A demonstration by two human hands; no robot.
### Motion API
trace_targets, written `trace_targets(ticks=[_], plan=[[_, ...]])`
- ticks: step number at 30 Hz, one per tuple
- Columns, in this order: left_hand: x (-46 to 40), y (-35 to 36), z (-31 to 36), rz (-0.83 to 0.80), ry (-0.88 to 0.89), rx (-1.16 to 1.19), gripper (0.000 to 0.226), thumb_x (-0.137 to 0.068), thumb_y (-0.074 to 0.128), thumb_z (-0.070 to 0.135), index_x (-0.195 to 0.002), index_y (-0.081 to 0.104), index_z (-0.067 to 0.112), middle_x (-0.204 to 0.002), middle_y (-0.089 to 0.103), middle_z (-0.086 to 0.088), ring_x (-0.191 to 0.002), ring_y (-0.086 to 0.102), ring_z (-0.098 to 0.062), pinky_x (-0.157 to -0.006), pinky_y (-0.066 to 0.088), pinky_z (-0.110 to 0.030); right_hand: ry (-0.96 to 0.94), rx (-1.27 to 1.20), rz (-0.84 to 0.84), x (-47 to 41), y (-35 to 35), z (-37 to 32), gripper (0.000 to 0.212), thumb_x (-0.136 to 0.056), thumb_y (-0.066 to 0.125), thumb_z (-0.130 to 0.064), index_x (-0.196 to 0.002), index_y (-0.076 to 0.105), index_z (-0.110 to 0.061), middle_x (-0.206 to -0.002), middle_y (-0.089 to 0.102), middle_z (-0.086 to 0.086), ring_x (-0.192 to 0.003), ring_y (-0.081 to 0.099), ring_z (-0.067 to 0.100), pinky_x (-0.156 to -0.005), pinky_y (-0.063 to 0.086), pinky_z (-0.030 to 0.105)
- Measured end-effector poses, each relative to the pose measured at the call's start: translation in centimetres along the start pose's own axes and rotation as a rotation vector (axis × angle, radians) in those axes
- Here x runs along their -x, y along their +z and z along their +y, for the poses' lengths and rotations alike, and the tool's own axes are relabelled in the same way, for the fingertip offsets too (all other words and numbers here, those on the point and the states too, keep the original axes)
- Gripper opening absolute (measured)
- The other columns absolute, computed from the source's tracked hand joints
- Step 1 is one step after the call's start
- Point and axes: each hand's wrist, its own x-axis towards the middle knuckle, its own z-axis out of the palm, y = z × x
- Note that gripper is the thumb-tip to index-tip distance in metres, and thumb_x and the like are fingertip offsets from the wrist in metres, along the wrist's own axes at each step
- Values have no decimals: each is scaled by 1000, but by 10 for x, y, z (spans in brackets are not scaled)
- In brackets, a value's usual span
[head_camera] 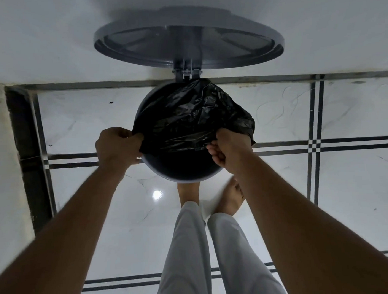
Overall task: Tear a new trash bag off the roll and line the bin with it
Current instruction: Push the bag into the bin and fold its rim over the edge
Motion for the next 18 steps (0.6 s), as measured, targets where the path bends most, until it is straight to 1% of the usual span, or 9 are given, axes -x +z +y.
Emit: trace_targets(ticks=[4,6,9,11,12,13,14,16,18], plan=[[14,-2,7,-93,-112,238,17,-88,81,18,-91,73,4,-85,75,-14,-77,77,-29,-77,69,-48,-32,-12,38,12,-4,7,30,-97,69,-37,-95,79,-9,-83,86,8,-60,77,17,-52,61,27],[21,0,9,-105,-184,293,21,-88,83,24,-94,70,8,-93,75,-13,-81,74,-25,-73,69,-42,-62,-39,55,24,-3,6,36,-94,77,-48,-93,77,-12,-77,84,2,-58,76,14,-52,62,26],[30,6,7,-83,-227,345,25,-88,83,29,-99,68,12,-85,70,-9,-65,66,-20,-57,60,-29,31,-175,5,38,12,3,78,-74,86,-78,-121,70,-19,-98,81,1,-76,79,17,-56,61,30],[36,11,9,-133,-250,484,18,-94,78,19,-108,75,7,-84,67,-8,-63,63,-19,-60,60,-30,101,-306,-20,35,25,3,112,-60,89,-85,-145,54,-23,-121,74,2,-98,78,25,-59,60,34],[37,13,12,-169,-270,564,19,-96,76,17,-112,76,7,-87,68,-7,-69,68,-19,-64,62,-30,127,-368,-14,31,32,2,117,-61,89,-83,-151,48,-22,-128,72,4,-105,76,28,-63,62,37],[38,13,13,-211,-295,649,19,-97,74,18,-112,75,8,-91,69,-6,-80,74,-19,-70,65,-31,138,-408,-26,28,38,0,110,-70,88,-78,-152,47,-19,-130,71,7,-108,75,31,-72,63,40],[38,12,13,-261,-322,732,17,-97,71,19,-110,72,9,-97,72,-7,-93,78,-20,-77,66,-34,110,-429,-58,27,41,-3,91,-85,83,-68,-151,49,-16,-128,71,10,-109,74,33,-84,63,44],[39,8,12,-359,-368,920,17,-95,64,18,-110,66,10,-112,76,-12,-110,80,-25,-92,66,-42,27,-376,-81,27,46,-8,52,-107,67,-35,-149,55,-6,-132,73,18,-115,75,38,-102,62,51],[41,3,6,-409,-402,1102,25,-95,58,15,-117,65,6,-121,78,-14,-113,79,-31,-102,62,-50,-14,-363,-74,29,48,-11,37,-109,57,-15,-142,60,1,-128,73,19,-127,72,42,-109,60,56]])
